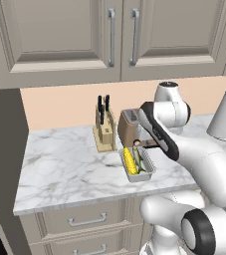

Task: Place the tupperware on the second highest shelf of the fridge. Make space for the tupperware among the existing items by rearranging them on the shelves if needed. Close the fridge door when finished.

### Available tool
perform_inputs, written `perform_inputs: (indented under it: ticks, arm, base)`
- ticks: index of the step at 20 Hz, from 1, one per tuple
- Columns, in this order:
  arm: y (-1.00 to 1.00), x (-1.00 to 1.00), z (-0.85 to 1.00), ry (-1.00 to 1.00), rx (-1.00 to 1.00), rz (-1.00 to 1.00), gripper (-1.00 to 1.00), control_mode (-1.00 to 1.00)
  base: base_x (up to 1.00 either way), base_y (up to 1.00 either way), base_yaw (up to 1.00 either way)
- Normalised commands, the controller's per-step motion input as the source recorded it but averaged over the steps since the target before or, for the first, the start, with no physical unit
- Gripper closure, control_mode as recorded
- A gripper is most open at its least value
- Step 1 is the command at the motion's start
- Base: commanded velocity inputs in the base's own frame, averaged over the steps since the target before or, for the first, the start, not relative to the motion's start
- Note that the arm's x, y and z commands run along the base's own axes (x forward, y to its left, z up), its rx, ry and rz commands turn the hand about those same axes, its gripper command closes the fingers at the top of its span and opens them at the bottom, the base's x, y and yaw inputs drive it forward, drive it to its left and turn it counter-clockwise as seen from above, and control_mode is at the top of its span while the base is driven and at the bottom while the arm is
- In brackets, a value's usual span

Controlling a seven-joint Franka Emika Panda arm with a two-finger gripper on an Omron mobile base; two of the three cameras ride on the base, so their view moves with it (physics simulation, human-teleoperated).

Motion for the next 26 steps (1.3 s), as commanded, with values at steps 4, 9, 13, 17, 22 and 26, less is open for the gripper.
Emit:
perform_inputs:
  ticks: [4,9,13,17,22,26]
  arm:
    - [0.0,-0.01,-0.77,0.1,-0.01,0.0,-1.0,-1.0]
    - [-0.01,0.0,-0.68,0.05,0.0,0.0,-1.0,-1.0]
    - [-0.16,0.0,-0.47,0.0,0.03,0.0,-1.0,-1.0]
    - [-0.13,0.05,-0.43,-0.04,0.1,0.0,-1.0,-1.0]
    - [0.0,0.22,-0.32,-0.02,0.06,0.01,-1.0,-1.0]
    - [0.0,0.34,-0.03,0.0,0.01,0.0,-1.0,-1.0]
  base:
    - [0.0,0.0,0.0]
    - [0.0,0.0,0.0]
    - [0.0,0.0,0.0]
    - [0.0,0.0,0.0]
    - [0.0,0.0,0.0]
    - [0.0,0.0,0.0]
